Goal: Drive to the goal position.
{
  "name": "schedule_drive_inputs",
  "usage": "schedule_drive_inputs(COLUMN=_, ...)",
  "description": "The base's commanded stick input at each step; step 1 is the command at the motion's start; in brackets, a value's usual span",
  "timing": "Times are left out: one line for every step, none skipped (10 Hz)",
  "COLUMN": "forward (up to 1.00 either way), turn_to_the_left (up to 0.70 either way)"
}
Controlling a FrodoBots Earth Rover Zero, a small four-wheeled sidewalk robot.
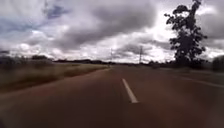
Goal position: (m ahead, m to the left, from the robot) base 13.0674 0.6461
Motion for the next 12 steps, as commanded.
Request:
schedule_drive_inputs(forward=1.00, turn_to_the_left=-0.07)
schedule_drive_inputs(forward=1.00, turn_to_the_left=-0.07)
schedule_drive_inputs(forward=1.00, turn_to_the_left=-0.18)
schedule_drive_inputs(forward=1.00, turn_to_the_left=-0.29)
schedule_drive_inputs(forward=1.00, turn_to_the_left=-0.23)
schedule_drive_inputs(forward=1.00, turn_to_the_left=0.11)
schedule_drive_inputs(forward=1.00, turn_to_the_left=0.04)
schedule_drive_inputs(forward=1.00, turn_to_the_left=0.04)
schedule_drive_inputs(forward=1.00, turn_to_the_left=0.04)
schedule_drive_inputs(forward=1.00, turn_to_the_left=0.04)
schedule_drive_inputs(forward=1.00, turn_to_the_left=-0.10)
schedule_drive_inputs(forward=1.00, turn_to_the_left=-0.31)
